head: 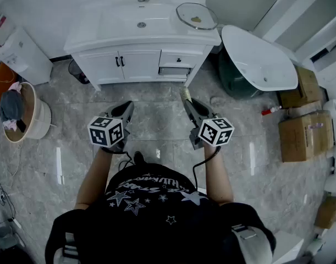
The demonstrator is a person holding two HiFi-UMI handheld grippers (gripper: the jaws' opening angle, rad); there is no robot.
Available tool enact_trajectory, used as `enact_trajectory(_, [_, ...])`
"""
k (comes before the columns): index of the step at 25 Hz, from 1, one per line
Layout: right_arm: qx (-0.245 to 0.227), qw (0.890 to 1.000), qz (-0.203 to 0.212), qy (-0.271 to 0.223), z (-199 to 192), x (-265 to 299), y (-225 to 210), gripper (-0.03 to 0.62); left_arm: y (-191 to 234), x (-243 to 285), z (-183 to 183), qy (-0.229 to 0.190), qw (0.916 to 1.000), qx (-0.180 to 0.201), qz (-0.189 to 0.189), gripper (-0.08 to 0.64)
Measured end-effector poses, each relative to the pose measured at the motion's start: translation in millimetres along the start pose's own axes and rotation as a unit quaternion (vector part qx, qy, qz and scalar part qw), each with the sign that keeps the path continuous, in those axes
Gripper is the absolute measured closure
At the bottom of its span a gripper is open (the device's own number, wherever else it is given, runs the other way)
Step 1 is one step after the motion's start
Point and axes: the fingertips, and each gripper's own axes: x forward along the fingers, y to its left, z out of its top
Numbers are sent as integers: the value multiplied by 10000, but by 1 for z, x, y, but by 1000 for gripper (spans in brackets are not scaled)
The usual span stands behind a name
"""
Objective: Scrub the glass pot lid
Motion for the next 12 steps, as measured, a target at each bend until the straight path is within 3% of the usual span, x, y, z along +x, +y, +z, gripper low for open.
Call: enact_trajectory(12, [-226, 9997, 92, 76, 1, 21, 12, 523, 19, 8, 10, -34, 9998, -19, 211, 552])
